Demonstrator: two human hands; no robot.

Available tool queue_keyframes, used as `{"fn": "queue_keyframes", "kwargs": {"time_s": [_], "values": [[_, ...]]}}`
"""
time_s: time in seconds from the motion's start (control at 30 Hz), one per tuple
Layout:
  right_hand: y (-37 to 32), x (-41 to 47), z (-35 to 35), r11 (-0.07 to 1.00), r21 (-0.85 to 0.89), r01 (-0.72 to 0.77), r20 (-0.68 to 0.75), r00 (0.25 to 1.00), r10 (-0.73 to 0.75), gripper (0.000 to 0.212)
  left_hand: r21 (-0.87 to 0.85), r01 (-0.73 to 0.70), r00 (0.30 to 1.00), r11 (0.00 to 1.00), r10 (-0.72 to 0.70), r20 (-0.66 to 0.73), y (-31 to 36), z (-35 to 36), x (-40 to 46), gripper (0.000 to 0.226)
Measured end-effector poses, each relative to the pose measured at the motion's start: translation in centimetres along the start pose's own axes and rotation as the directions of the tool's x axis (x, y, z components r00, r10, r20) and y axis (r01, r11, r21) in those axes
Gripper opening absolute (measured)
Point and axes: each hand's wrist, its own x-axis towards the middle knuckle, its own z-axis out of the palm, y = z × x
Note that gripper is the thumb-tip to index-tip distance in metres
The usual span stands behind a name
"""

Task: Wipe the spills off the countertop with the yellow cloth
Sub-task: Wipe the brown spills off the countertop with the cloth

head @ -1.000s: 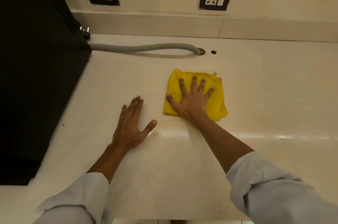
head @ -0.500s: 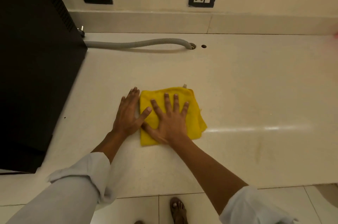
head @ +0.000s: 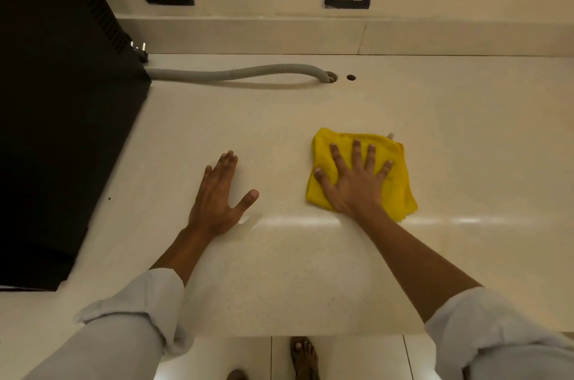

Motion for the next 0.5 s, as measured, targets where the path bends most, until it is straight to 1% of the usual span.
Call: {"fn": "queue_keyframes", "kwargs": {"time_s": [0.13,0.23,0.37,0.5], "values": [[-1.9,2.9,0.3,1.000,0.005,0.025,0.020,0.999,-0.025,0.084,0.006,0.001,1.000,1.000,-0.001,-0.004,0.3,0.0,0.3,0.104],[-4.4,2.9,0.8,0.996,0.012,0.088,0.030,0.996,-0.088,0.087,0.018,0.007,1.000,1.000,-0.007,-0.003,0.3,0.0,0.6,0.105],[-7.1,-0.4,1.7,0.980,0.024,0.198,0.010,0.980,-0.198,0.088,0.050,-0.004,1.000,0.999,0.005,-0.018,0.2,-0.1,0.5,0.105],[-6.9,-5.0,1.6,0.974,0.041,0.224,-0.022,0.975,-0.223,0.084,0.108,-0.033,0.999,0.994,0.036,-0.032,0.3,-0.1,0.4,0.103]]}}
